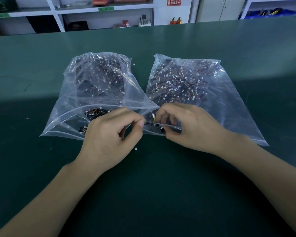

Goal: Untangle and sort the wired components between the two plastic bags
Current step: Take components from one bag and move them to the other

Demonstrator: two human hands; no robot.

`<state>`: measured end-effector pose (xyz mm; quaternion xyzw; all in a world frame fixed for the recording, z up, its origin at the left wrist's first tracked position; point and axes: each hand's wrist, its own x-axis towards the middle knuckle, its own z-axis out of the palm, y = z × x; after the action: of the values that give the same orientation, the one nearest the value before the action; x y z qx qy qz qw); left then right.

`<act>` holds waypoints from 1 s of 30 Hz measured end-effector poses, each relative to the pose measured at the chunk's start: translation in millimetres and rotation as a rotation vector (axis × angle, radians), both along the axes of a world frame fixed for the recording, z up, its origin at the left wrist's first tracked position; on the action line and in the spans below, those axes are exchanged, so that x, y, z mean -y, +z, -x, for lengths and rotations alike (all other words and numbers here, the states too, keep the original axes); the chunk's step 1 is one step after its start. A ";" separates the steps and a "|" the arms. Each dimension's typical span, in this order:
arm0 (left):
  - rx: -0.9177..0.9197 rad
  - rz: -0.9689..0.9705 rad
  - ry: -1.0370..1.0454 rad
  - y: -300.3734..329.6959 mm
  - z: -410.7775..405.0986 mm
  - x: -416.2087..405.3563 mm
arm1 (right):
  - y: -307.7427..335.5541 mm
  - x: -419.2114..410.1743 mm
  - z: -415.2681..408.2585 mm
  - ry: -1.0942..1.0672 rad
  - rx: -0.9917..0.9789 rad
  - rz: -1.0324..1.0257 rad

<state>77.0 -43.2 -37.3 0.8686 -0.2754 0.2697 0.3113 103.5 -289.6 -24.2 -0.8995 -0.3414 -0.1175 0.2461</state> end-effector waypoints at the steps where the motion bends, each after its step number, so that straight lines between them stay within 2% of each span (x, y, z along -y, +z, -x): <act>1: 0.010 -0.009 -0.009 -0.3 -0.5 0.2 | -0.3 -0.3 0.3 -0.002 0.003 -0.023; 11: 0.072 -0.073 0.046 -3.4 -2.4 2.4 | -2.2 -0.2 -1.0 -0.019 0.068 -0.117; 16: 0.174 -0.224 0.138 -3.2 -2.3 10.3 | -2.7 0.0 -0.5 -0.019 0.074 -0.114; 22: 0.160 -0.384 0.107 -5.0 -4.0 13.0 | -2.8 -1.1 0.4 -0.008 0.070 -0.098; 24: 0.137 -0.341 0.091 -4.1 -1.9 13.7 | -3.2 -1.2 0.5 -0.011 0.062 -0.096; 27: 0.039 -0.168 0.051 1.3 0.0 7.8 | -3.4 -0.9 0.6 -0.021 0.044 -0.081; 28: 0.029 -0.153 0.045 4.3 -0.7 3.1 | -3.9 -1.0 0.9 -0.023 0.041 -0.069; 30: 0.001 -0.254 0.032 11.0 -2.3 -7.9 | -4.7 -1.7 1.7 -0.025 0.035 -0.044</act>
<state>79.2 -35.4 -26.4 0.9052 -0.2939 0.2380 0.1941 101.8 -287.9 -28.8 -0.8959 -0.3316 -0.1437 0.2582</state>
